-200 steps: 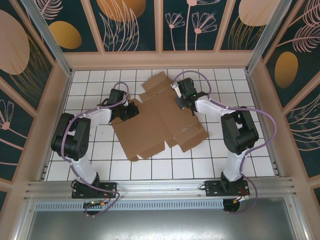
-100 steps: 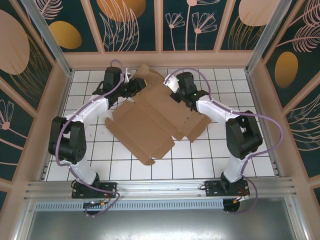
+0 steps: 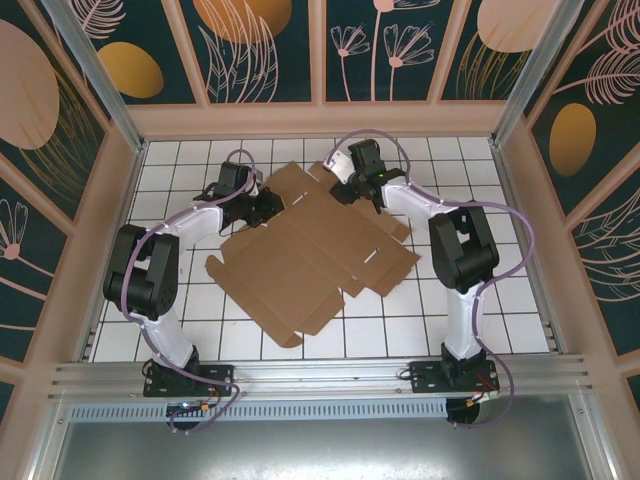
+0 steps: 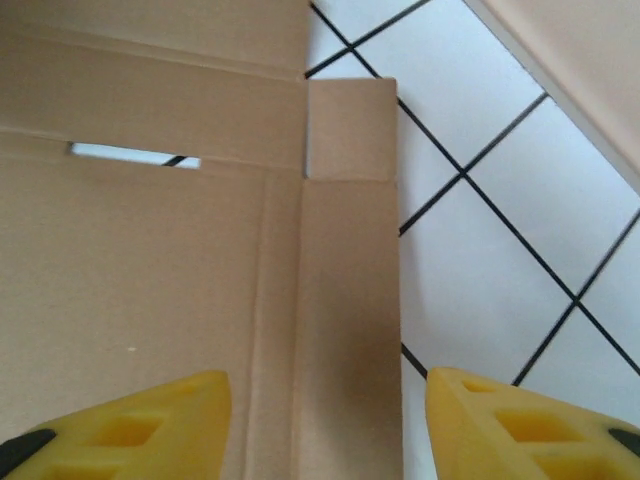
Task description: Fold the paper box
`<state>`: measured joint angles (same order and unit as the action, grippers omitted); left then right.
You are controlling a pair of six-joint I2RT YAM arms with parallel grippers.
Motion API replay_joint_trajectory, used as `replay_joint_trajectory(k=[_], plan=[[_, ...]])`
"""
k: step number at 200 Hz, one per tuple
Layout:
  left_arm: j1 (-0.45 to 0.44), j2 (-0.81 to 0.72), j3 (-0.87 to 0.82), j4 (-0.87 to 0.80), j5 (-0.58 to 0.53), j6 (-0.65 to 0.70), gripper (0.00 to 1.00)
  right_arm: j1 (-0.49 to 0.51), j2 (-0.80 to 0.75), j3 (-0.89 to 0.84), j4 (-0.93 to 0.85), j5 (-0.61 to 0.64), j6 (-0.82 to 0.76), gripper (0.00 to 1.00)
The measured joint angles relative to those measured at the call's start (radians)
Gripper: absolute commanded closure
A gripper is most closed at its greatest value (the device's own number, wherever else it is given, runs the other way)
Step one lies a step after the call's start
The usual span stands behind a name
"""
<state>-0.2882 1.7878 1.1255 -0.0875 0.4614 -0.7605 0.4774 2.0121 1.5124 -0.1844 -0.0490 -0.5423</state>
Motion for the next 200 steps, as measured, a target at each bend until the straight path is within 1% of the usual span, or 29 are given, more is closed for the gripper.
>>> replay_joint_trajectory(k=[11,25,32,39,59,85,121,153,200], plan=[[0.000,0.000,-0.010,0.000,-0.018,0.008,0.91,0.000,-0.001,0.014,-0.002,0.026,0.042,0.54],[0.000,0.000,-0.032,-0.001,-0.037,0.020,0.92,0.002,-0.011,0.023,-0.001,0.053,0.116,0.60],[0.000,0.000,-0.045,-0.003,-0.050,0.023,0.92,0.002,-0.024,0.017,-0.007,0.063,0.154,0.69],[0.000,0.001,-0.057,-0.004,-0.058,0.024,0.92,0.004,-0.043,0.003,-0.010,0.068,0.189,0.80],[0.000,0.001,-0.093,-0.007,-0.081,0.027,0.94,0.019,-0.115,-0.070,-0.037,0.083,0.312,1.00],[-0.004,0.001,-0.119,-0.023,-0.107,0.035,0.99,0.063,-0.147,-0.134,-0.111,0.129,0.475,1.00],[-0.017,0.000,-0.148,-0.030,-0.134,0.049,1.00,0.129,-0.135,-0.253,-0.169,0.157,0.602,1.00],[-0.042,-0.010,-0.217,-0.024,-0.134,0.051,1.00,0.144,-0.060,-0.272,-0.174,0.172,0.639,1.00],[-0.079,-0.062,-0.289,0.001,-0.135,0.052,1.00,0.145,0.000,-0.197,-0.152,0.191,0.645,1.00]])
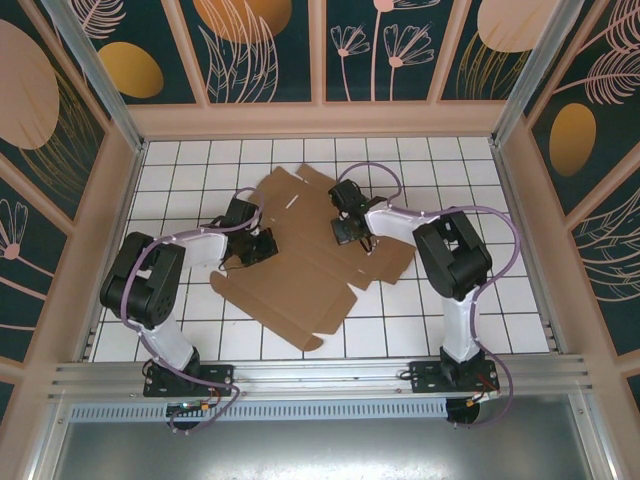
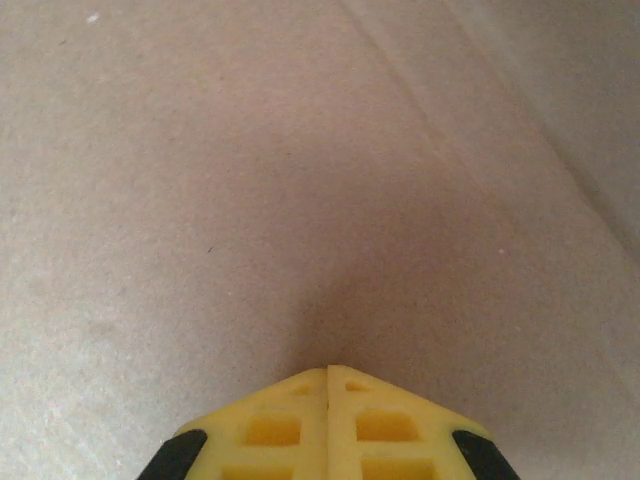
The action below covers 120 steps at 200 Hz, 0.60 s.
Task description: Fold the paper box
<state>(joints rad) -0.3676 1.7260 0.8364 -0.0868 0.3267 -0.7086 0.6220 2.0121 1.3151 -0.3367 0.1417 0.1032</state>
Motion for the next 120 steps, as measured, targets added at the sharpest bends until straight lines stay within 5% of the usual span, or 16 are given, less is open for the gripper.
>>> replay_joint_trajectory(k=[120], plan=[[-0.104,-0.092,-0.069,-0.037,0.024,0.002,0.98,-0.006,0.075,0.076,0.111,-0.078,-0.033,1.00]])
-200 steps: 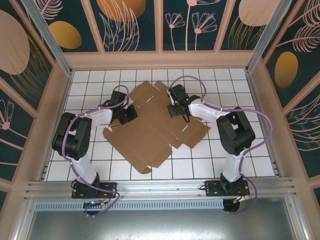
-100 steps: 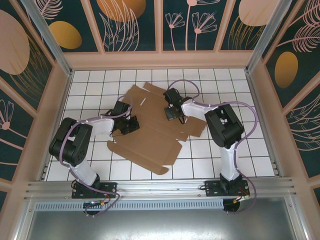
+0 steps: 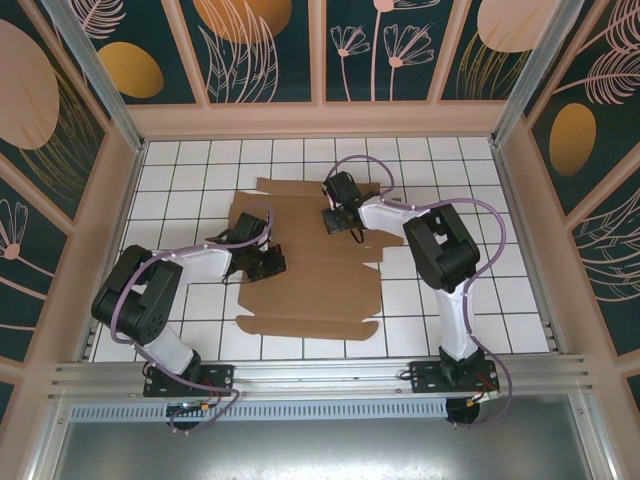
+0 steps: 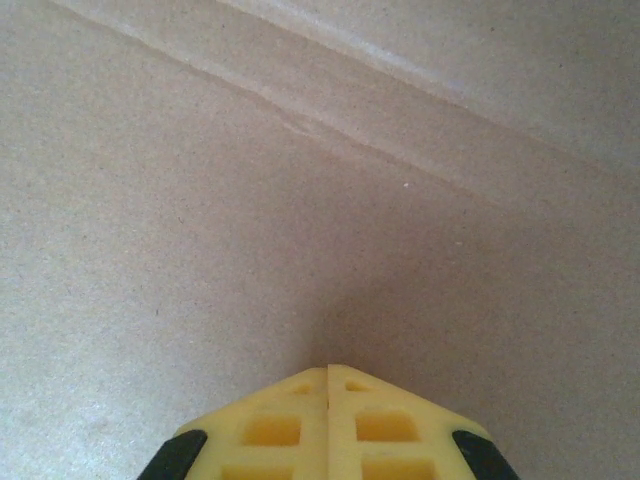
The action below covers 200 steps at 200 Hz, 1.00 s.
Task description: Fold the paper box
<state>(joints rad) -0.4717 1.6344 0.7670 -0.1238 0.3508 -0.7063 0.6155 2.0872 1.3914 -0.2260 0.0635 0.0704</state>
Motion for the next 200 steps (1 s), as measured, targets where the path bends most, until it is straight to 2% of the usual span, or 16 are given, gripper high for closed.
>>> replay_joint_trajectory(k=[11,33,57,84,96,112,139,200], plan=[[-0.002,0.000,0.045,-0.032,0.005,0.008,0.95,0.000,-0.013,-0.016,0.003,-0.039,-0.011,1.00],[-0.004,0.009,0.216,-0.082,0.007,0.041,0.93,-0.005,-0.035,-0.025,-0.012,-0.117,-0.022,0.93],[-0.003,0.096,0.463,-0.079,0.008,0.067,0.96,-0.035,-0.072,-0.024,-0.018,-0.189,-0.023,0.76],[0.007,0.270,0.650,-0.053,0.014,0.071,0.98,-0.152,-0.110,-0.003,-0.016,-0.259,0.015,0.63],[0.014,0.343,0.679,-0.052,0.016,0.070,0.99,-0.214,-0.116,0.015,-0.010,-0.285,0.034,0.57],[0.021,0.433,0.694,-0.054,0.019,0.066,1.00,-0.281,-0.118,0.029,0.001,-0.304,0.062,0.55],[0.027,0.539,0.696,-0.061,0.020,0.058,1.00,-0.336,-0.117,0.035,0.001,-0.318,0.099,0.46],[0.035,0.555,0.695,-0.026,0.034,0.043,1.00,-0.377,-0.020,0.132,-0.018,-0.355,0.124,0.43]])
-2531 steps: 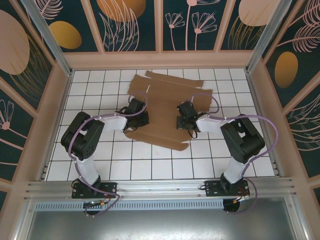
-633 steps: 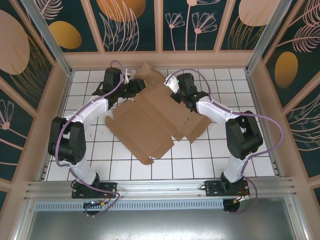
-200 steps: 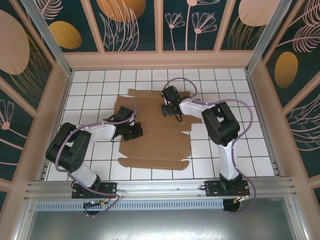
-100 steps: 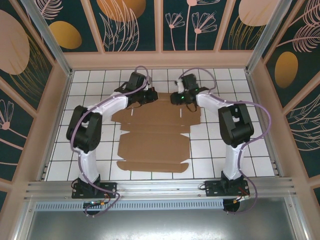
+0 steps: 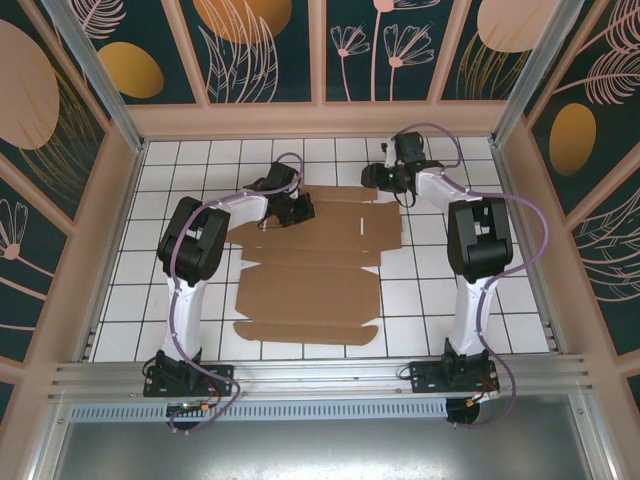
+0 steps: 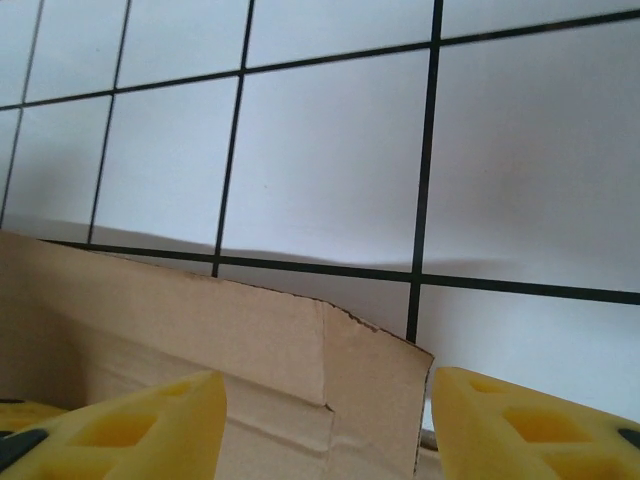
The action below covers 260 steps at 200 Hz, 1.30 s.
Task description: Fold the paper box
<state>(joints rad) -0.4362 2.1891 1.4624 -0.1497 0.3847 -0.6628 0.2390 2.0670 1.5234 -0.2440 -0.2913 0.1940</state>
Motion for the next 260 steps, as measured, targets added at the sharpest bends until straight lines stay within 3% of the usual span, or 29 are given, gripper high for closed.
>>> replay_joint_trajectory(k=[38,74,95,138,193,260], plan=[[0.006,0.000,-0.021,0.043,0.011,-0.017,1.00,-0.002,0.067,0.004,-0.016,-0.015,0.021,0.44],[0.009,0.000,-0.024,0.051,0.019,-0.022,1.00,-0.002,0.098,0.021,-0.034,-0.041,0.035,0.70],[0.010,0.000,-0.024,0.052,0.020,-0.022,1.00,0.000,0.098,0.026,-0.036,-0.048,0.043,0.76],[0.010,0.000,-0.024,0.052,0.023,-0.022,1.00,0.039,0.099,0.082,-0.079,-0.030,0.035,0.73],[0.012,0.000,-0.024,0.052,0.023,-0.022,1.00,0.128,0.211,0.309,-0.150,-0.017,0.002,0.64],[0.016,0.000,-0.024,0.053,0.027,-0.022,1.00,0.128,0.334,0.416,-0.200,-0.047,0.003,0.63]])
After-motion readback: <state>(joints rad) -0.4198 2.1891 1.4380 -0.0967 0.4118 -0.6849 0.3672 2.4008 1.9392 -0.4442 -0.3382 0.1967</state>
